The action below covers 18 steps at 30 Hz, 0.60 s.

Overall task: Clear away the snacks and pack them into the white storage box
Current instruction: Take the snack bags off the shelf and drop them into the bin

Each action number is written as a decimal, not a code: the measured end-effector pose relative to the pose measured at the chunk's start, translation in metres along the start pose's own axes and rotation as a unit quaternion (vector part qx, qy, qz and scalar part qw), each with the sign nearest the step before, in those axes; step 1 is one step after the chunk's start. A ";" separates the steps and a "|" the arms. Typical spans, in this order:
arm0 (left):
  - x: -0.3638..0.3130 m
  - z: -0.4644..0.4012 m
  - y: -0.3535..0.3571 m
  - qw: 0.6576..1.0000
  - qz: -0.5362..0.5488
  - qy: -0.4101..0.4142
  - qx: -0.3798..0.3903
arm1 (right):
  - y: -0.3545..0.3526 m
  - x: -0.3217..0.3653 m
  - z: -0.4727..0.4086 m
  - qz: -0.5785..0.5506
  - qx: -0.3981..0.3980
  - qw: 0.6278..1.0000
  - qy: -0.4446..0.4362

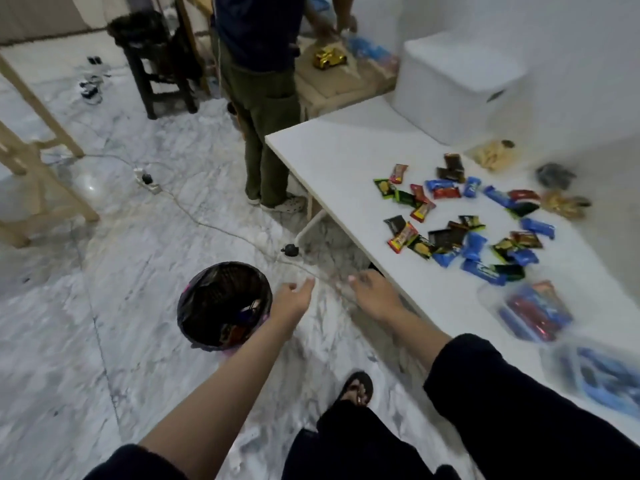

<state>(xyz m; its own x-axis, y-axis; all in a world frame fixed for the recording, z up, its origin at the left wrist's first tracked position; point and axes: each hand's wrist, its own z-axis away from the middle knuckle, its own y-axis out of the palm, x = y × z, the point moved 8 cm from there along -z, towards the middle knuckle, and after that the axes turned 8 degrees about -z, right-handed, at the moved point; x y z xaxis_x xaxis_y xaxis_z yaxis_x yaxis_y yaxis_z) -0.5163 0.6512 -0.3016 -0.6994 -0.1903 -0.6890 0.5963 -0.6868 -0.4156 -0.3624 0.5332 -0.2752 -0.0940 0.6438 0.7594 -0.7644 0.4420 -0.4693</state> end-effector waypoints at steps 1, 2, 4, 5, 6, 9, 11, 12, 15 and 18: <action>-0.012 0.009 0.016 1.000 -0.015 0.017 0.015 | -0.020 -0.010 0.014 -0.001 -0.023 1.000 -0.001; -0.024 0.020 0.033 0.999 -0.025 0.035 0.031 | -0.040 -0.021 0.029 0.000 -0.046 0.999 0.003; -0.047 0.040 0.072 0.996 -0.036 0.055 0.059 | -0.081 -0.046 0.057 -0.016 -0.097 0.995 0.021; -0.056 0.049 0.089 0.995 -0.045 0.058 0.068 | -0.097 -0.059 0.069 -0.025 -0.121 0.992 0.031; -0.067 0.061 0.110 0.993 -0.061 0.065 0.080 | -0.116 -0.074 0.084 -0.036 -0.144 0.988 0.044; -0.094 0.100 0.175 0.983 -0.091 0.106 0.117 | -0.169 -0.117 0.128 -0.069 -0.213 0.972 0.067; -0.109 0.129 0.218 0.974 -0.105 0.142 0.139 | -0.203 -0.148 0.159 -0.092 -0.259 0.958 0.077; -0.114 0.145 0.238 0.969 -0.114 0.159 0.148 | -0.218 -0.163 0.176 -0.101 -0.276 0.953 0.080; -0.124 0.189 0.303 0.953 -0.143 0.192 0.186 | -0.259 -0.211 0.224 -0.110 -0.324 0.935 0.089; -0.128 0.230 0.365 0.936 -0.173 0.223 0.210 | -0.301 -0.254 0.270 -0.098 -0.363 0.922 0.095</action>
<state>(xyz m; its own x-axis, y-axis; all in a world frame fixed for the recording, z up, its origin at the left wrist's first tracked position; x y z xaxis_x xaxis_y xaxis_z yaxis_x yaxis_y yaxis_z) -0.2998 0.2638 -0.2290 -0.5320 0.3424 -0.7745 0.0908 -0.8863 -0.4542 -0.2810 0.0678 -0.2056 0.1668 0.5747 0.8012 -0.1197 0.8184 -0.5621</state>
